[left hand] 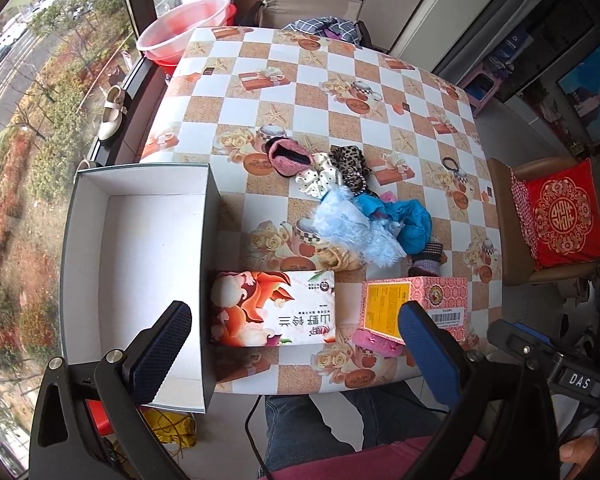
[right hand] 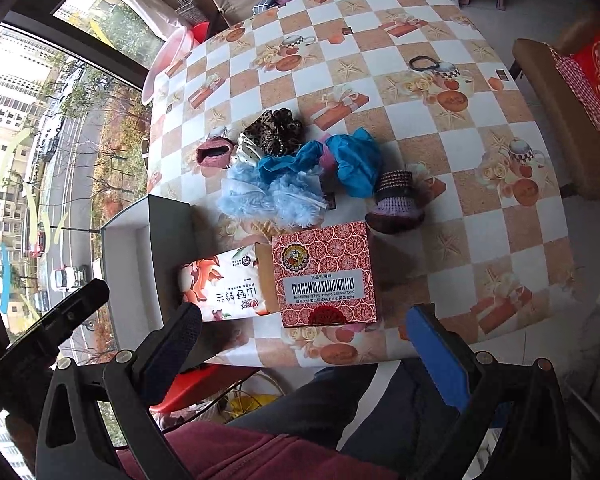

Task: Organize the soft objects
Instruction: 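Move both grippers toward the pile of soft items on the table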

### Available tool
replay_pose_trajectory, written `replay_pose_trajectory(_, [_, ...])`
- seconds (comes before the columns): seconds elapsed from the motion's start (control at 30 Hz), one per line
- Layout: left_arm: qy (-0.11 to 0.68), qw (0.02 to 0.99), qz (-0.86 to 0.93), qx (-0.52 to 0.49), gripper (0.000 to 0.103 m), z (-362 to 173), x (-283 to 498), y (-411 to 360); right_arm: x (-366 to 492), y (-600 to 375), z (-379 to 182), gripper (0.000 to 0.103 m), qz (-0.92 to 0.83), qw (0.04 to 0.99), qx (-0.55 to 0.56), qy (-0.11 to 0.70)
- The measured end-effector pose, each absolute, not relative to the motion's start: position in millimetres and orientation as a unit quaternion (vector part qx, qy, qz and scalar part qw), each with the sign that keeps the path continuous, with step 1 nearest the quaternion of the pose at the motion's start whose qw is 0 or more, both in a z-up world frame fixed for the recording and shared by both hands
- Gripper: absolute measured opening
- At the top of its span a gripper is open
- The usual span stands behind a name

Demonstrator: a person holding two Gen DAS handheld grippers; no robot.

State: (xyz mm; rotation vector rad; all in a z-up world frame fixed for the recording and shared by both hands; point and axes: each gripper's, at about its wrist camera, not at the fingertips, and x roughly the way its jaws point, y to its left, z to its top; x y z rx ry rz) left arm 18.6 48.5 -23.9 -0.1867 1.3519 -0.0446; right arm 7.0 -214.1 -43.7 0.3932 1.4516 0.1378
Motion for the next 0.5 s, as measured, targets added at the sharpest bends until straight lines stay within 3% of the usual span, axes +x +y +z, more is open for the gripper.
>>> replay_pose_trajectory(0.5, [0.675, 0.736, -0.004, -0.047, 0.103, -72.4, 53.6, 34.8, 4.5, -260.6, -76.5, 0.103, 0.017, 0.700, 0.207, 0.684])
